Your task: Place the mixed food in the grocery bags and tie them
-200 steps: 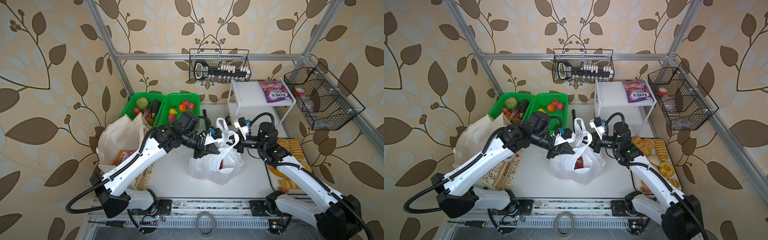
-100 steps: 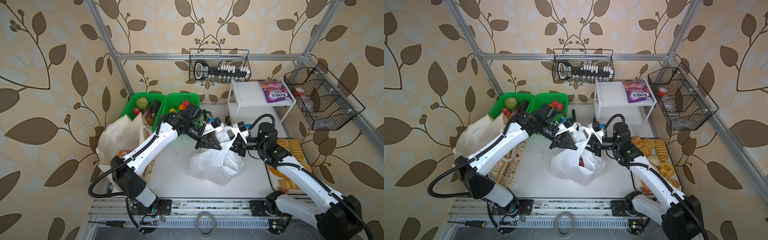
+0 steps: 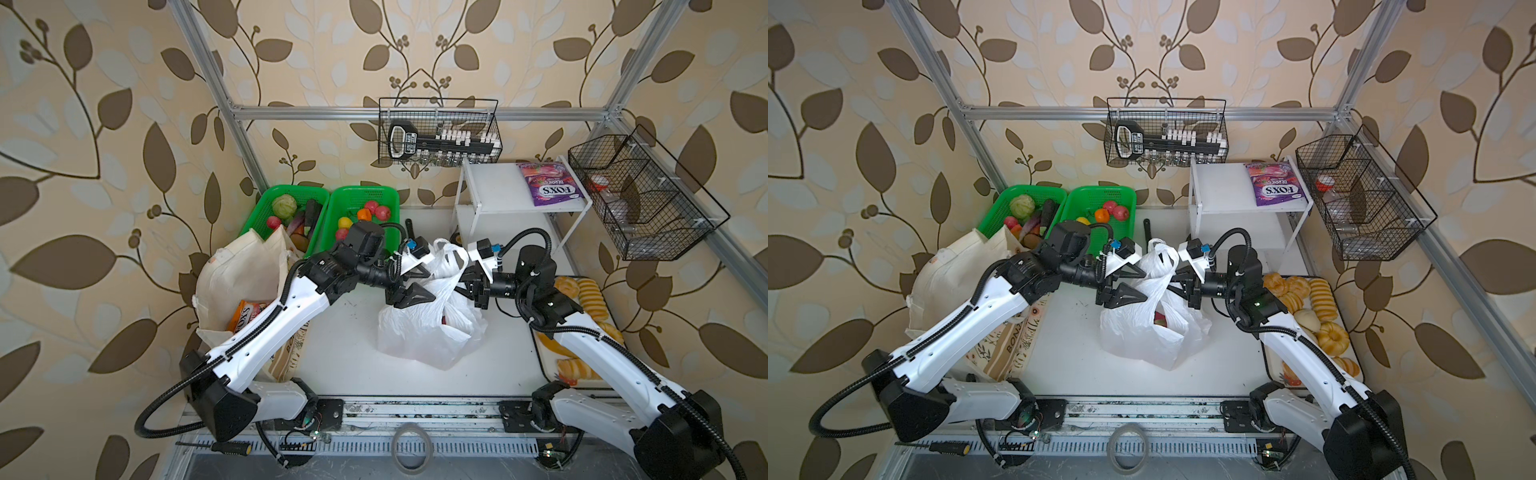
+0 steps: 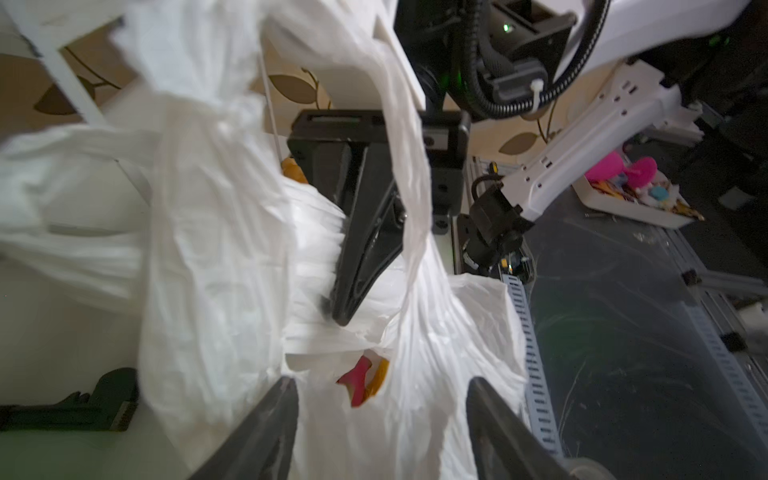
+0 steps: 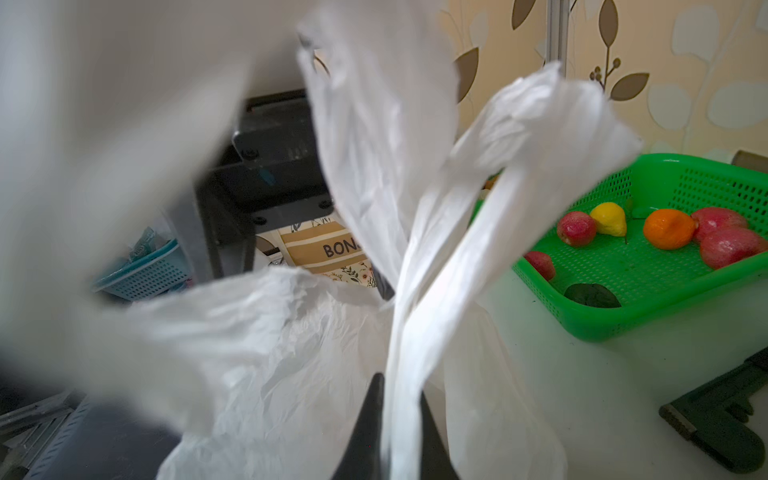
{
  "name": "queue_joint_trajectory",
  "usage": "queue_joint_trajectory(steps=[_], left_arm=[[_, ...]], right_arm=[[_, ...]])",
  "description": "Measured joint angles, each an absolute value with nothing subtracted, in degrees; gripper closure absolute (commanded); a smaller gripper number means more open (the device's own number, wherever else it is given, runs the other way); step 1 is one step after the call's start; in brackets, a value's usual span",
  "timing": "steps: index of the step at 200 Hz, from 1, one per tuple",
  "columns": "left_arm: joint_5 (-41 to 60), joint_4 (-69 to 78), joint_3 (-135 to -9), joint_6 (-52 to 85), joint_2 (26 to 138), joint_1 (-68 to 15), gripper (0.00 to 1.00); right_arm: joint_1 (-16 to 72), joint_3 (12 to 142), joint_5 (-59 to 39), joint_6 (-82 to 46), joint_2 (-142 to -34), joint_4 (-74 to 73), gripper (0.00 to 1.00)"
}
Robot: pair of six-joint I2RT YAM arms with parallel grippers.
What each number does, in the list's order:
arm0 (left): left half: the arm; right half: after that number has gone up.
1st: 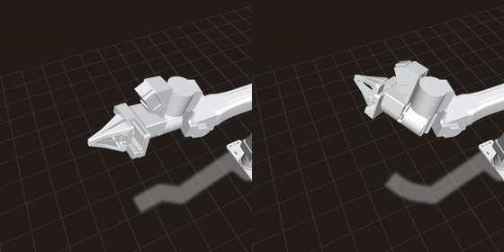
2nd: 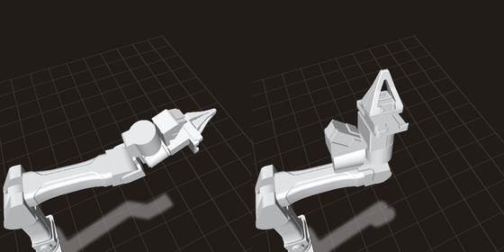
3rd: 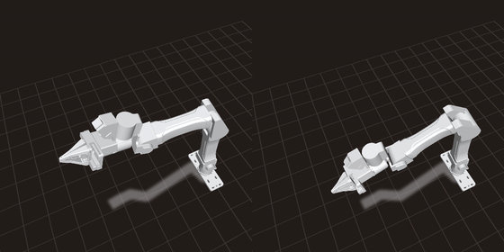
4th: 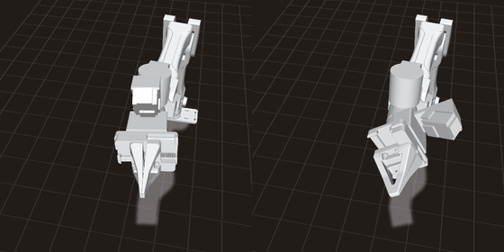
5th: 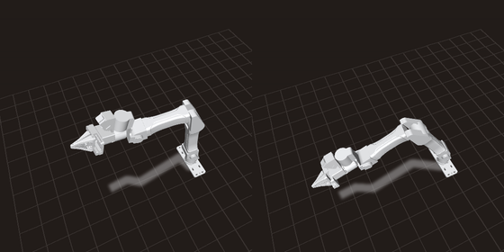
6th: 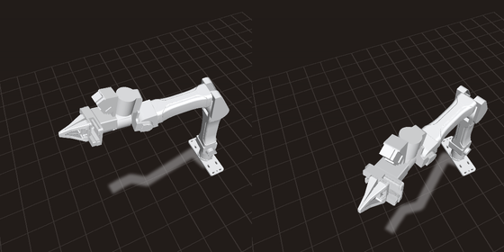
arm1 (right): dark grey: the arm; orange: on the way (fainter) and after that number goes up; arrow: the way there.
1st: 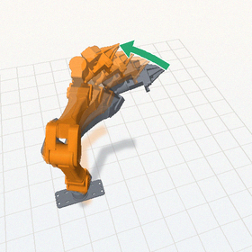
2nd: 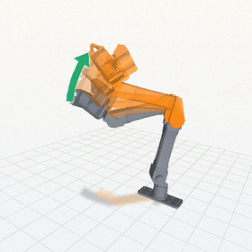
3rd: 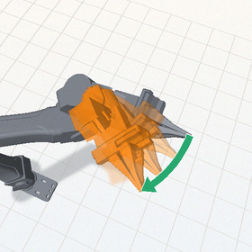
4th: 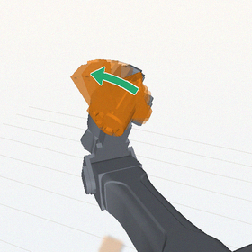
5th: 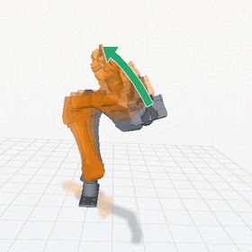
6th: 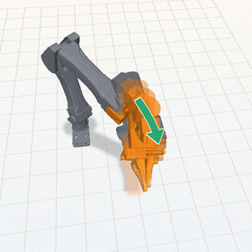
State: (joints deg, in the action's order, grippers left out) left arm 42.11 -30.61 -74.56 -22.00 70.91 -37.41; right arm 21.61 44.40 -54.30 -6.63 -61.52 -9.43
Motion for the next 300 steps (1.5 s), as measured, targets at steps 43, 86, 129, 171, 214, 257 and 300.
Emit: queue_joint_trajectory(steps=[43,86,129,171,214,257,300], left_arm=[[32.7,-23.8,-71.8,-18.0,65.5,-39.3,0.07],[26.5,-22.8,-71.8,-15.2,66.6,-41.7,0.01],[28.6,-22.4,-69.3,-12.3,64.7,-42.1,0.01],[29.6,-22.5,-68.7,-9.8,64.1,-43.0,0.01],[25.3,-23.1,-68.7,-10.2,66.9,-46.2,0.01],[21.5,-25.0,-68.1,-11.4,67.8,-46.6,0.01],[22.4,-25.5,-68.1,-13.6,67.9,-46.6,0.29]], right_arm=[[21.6,44.3,-53.9,-8.1,-61.6,-10.8,0.9],[21.6,44.3,-53.7,-8.8,-61.6,-11.5,0.9],[21.6,44.3,-53.3,-8.8,-61.6,-11.6,0.9],[21.6,44.2,-53.3,-9.0,-61.6,-11.8,0.9],[21.6,44.2,-53.3,-9.2,-61.6,-11.8,0.9],[21.6,44.2,-53.1,-9.2,-61.5,-11.8,0.9],[21.6,44.2,-53.1,-9.2,-61.4,-11.8,0.9]])
